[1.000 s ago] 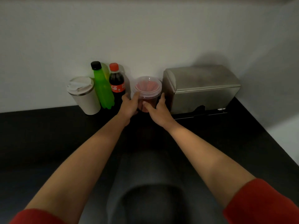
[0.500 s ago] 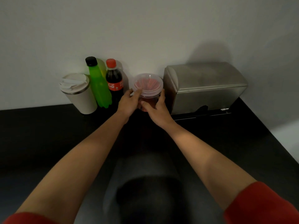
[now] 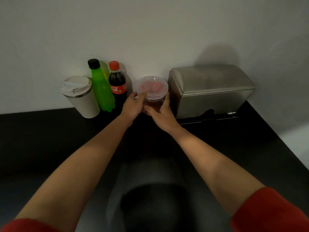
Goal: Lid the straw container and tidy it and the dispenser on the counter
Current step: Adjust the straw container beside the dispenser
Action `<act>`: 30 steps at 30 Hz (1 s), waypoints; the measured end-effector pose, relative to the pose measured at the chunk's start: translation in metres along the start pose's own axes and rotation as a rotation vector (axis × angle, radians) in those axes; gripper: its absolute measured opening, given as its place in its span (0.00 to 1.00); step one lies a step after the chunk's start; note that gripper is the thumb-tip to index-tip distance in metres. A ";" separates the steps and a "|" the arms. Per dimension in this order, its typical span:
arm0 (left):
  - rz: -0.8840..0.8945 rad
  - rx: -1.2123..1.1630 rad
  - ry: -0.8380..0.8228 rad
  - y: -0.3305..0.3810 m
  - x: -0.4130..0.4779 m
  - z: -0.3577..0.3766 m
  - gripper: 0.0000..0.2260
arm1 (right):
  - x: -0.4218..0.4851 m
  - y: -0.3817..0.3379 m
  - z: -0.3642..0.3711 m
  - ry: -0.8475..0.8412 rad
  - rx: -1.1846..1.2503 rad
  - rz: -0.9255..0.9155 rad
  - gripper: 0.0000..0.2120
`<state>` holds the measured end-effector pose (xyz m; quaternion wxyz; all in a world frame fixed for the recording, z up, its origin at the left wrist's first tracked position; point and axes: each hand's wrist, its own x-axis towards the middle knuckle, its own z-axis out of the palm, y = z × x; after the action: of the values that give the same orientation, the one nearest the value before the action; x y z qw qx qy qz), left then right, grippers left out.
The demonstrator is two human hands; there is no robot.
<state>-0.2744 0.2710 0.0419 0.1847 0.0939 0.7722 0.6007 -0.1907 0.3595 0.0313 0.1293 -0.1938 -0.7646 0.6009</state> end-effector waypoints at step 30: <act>0.075 0.096 0.052 -0.011 -0.013 -0.004 0.35 | -0.010 0.002 -0.005 -0.001 -0.097 -0.081 0.40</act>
<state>-0.2628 0.2601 0.0343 0.1371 0.1160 0.8007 0.5715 -0.1793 0.3603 0.0306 0.1436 -0.1685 -0.8001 0.5575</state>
